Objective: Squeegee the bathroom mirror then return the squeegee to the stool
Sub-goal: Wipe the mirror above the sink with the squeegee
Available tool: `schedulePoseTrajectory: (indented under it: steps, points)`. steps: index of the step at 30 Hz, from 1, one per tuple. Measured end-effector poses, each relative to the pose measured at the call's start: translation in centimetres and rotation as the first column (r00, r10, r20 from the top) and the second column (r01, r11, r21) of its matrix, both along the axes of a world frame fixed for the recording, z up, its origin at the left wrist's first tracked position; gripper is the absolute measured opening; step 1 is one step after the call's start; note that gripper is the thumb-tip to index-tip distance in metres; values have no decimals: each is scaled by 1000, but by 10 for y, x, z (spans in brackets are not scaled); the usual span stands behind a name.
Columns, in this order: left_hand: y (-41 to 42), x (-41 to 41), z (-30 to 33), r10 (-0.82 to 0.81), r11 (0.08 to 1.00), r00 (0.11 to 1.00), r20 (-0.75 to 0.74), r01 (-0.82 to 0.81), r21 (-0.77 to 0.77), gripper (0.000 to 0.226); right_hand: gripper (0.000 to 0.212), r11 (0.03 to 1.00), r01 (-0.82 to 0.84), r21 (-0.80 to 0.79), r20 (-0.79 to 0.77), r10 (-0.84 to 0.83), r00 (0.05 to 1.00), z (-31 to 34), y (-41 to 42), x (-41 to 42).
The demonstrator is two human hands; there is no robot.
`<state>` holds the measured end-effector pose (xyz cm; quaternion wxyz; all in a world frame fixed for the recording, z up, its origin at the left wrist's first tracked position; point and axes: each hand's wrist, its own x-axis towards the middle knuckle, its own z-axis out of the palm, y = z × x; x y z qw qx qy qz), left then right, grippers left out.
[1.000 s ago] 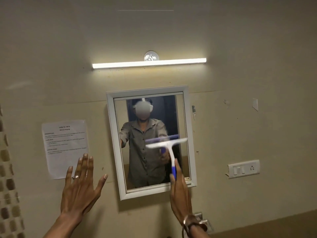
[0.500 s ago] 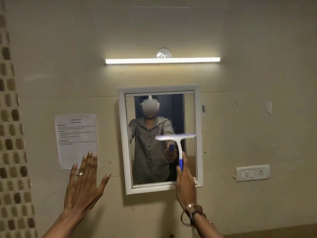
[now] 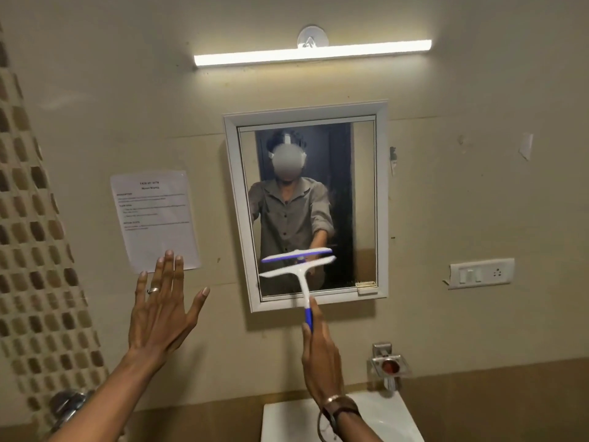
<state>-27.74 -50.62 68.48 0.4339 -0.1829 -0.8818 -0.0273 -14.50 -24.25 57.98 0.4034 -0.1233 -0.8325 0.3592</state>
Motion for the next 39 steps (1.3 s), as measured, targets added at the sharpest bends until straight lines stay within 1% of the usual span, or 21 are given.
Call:
schedulePoseTrajectory:
  steps: [2,4,6,9,10,13,16,18,20,27,34,39]
  points:
    - [1,0,0,-1,1000,1000,4,1,10,92,42,1000,-18,26,5,18,1000,15,-12,-12]
    - [0,1,1,-3,1000,1000,9,3,19,93,48,1000,-21,16,60,20,998,18,-18,-18]
    - [-3,0,1,-4,1000,1000,9,4,19,93,54,999,-31,-8,116,32,993,4,-15,-15]
    - [-10,-2,-2,12,1000,1000,9,-12,20,94,60,998,-33,45,175,25,984,-28,-2,-1]
    - [-12,-3,-3,16,1000,1000,9,-16,18,94,58,998,-32,49,164,24,986,-36,3,3]
    - [-12,-8,-5,17,1000,1000,9,-17,24,95,48,1000,6,-29,116,-2,993,-38,16,12]
    - [0,-11,-7,-2,1000,1000,17,1,31,95,52,995,64,-75,13,-63,998,-18,32,14]
    - [11,-10,-7,-32,999,999,30,31,30,94,55,987,136,-82,-26,-138,990,-5,48,12]
    - [24,-7,-7,-50,998,998,32,49,31,93,56,985,157,-76,-17,-159,987,-1,62,14]
    - [68,-2,-2,-110,994,992,61,109,27,92,62,994,91,-67,99,-84,992,-32,76,46]
    - [109,7,5,-168,985,984,62,166,38,91,54,991,130,-4,124,-129,984,1,89,48]
    - [140,25,-1,-244,969,968,64,240,56,91,55,992,130,-5,140,-128,982,0,90,59]
